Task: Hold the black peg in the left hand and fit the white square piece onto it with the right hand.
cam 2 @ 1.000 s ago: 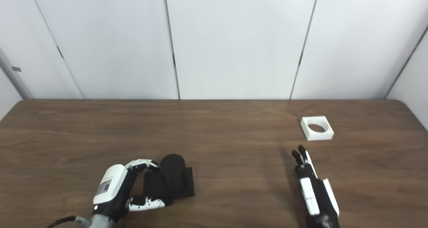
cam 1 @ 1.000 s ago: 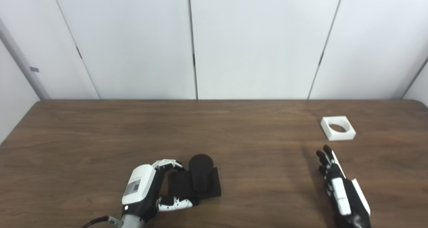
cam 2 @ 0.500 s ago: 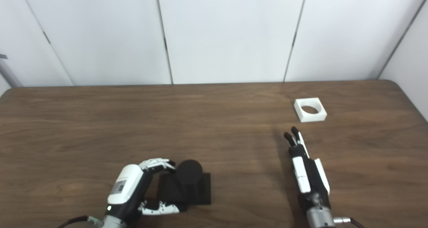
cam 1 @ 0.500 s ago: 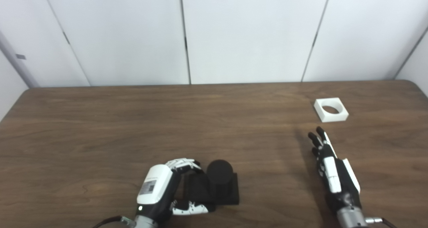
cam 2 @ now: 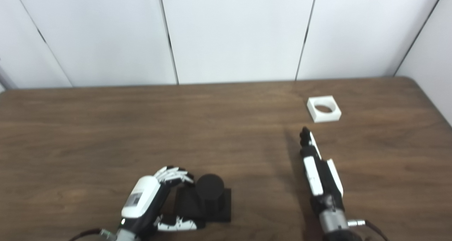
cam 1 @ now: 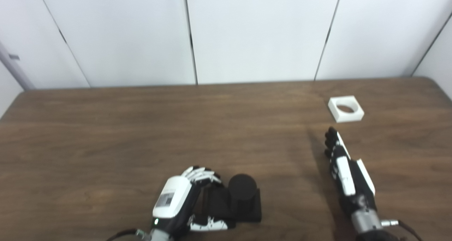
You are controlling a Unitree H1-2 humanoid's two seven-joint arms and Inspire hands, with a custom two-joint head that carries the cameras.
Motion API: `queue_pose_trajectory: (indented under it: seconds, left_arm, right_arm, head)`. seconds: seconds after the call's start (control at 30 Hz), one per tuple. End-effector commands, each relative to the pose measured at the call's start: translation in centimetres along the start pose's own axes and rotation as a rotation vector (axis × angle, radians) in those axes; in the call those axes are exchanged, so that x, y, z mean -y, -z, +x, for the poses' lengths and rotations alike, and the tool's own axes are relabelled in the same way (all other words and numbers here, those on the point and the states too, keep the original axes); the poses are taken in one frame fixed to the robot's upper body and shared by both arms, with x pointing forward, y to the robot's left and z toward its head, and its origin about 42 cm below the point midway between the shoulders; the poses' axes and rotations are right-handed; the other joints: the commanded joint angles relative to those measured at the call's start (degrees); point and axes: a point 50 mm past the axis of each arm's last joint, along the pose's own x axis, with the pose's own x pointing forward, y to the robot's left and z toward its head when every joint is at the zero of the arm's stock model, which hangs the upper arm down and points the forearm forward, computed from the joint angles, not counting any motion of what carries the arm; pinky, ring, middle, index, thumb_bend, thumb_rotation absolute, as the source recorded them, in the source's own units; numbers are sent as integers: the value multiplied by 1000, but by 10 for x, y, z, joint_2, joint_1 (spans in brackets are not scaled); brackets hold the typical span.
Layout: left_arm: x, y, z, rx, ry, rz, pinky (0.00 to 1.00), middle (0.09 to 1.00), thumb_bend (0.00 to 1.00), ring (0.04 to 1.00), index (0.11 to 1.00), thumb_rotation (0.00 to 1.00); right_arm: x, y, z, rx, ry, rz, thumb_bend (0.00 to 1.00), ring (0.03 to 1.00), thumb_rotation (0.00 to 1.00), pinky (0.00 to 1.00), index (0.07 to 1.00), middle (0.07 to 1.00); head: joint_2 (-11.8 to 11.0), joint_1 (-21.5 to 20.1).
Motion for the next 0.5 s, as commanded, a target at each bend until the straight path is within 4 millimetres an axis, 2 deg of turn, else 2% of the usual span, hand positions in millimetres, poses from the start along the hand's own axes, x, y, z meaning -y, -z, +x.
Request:
queue_pose_trajectory:
  seconds: [0.0, 0.47]
  left_arm:
    - [19, -3, -12, -19, 119, -25, 910, 754, 515, 819, 486, 47]
    - [19, -6, -14, -27, 132, -28, 928, 760, 515, 831, 487, 46]
  right_arm:
    - [-16, -8, -4, 47, 10, 67, 632, 1000, 1000, 1000, 1000, 1000]
    - [-20, -11, 0, 65, 1, 103, 577, 1000, 1000, 1000, 1000, 1000]
  head:
    - [1, -1]
    - [18, -8]
